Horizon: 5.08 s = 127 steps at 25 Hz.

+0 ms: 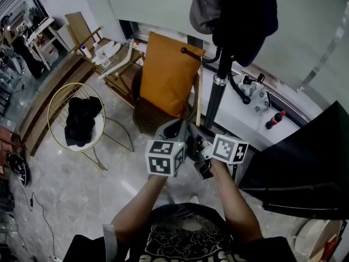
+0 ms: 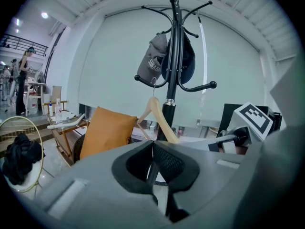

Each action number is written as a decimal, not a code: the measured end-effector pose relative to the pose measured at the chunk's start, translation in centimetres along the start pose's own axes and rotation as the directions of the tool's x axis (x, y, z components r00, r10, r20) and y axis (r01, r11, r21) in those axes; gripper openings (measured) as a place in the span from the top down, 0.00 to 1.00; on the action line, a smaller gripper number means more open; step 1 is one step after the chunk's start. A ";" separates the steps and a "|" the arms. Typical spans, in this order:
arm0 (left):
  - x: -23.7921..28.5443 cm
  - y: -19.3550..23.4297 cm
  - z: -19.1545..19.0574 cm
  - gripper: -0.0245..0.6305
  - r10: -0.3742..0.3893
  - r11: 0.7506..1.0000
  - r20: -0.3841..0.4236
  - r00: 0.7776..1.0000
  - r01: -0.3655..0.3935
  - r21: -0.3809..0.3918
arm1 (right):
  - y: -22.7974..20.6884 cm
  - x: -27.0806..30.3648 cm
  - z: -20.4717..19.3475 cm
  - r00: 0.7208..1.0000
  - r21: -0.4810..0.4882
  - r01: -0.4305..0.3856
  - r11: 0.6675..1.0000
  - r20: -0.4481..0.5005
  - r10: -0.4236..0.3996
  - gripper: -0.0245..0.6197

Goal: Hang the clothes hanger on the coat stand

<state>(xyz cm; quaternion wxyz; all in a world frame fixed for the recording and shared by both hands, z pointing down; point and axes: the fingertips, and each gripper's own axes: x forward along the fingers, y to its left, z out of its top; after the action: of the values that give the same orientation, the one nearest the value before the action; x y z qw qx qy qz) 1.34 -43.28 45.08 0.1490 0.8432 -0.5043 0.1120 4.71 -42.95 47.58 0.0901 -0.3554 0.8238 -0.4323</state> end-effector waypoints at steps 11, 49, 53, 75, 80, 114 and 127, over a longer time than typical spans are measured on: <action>0.3 0.6 -0.6 0.95 -0.005 1.000 -0.011 1.000 0.005 -0.002 | -1.5 0.6 -0.7 1.000 0.030 0.027 0.999 0.008 -0.027 0.81; -0.7 -0.6 -2.8 0.95 0.060 0.998 -0.032 0.998 -0.061 -0.020 | -0.8 -0.7 -0.9 0.998 -0.100 -0.050 0.994 0.044 0.055 0.71; -0.8 -0.9 -2.8 0.95 0.065 0.998 -0.032 0.997 -0.065 -0.018 | -0.8 -1.0 -0.6 0.998 -0.136 -0.040 0.990 0.045 0.046 0.67; -1.3 -1.8 -3.0 0.95 0.070 0.997 -0.026 0.997 -0.070 -0.015 | -1.0 -2.8 0.4 0.992 -0.387 0.114 0.915 0.098 -0.082 0.58; -1.7 -2.0 -3.1 0.95 0.078 0.997 -0.023 0.997 -0.078 -0.022 | -1.6 -3.4 0.4 0.986 -0.409 0.163 0.898 0.108 -0.130 0.58; -7.7 -1.2 -0.9 0.95 0.082 0.994 0.040 0.996 -0.078 -0.075 | 7.5 -4.5 -1.2 0.981 -0.620 0.195 0.760 0.115 -0.158 0.74; -13.3 -0.7 -0.9 0.95 0.061 0.996 0.047 0.997 -0.058 -0.064 | 12.7 -5.1 -4.1 0.978 -0.650 0.208 0.730 0.134 -0.160 0.87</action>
<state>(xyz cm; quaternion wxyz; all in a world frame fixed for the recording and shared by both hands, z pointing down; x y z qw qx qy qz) -4.31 -31.77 41.32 0.1596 0.8251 -0.5360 0.0801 0.09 -32.15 39.42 -0.0562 -0.4587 0.8803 -0.1072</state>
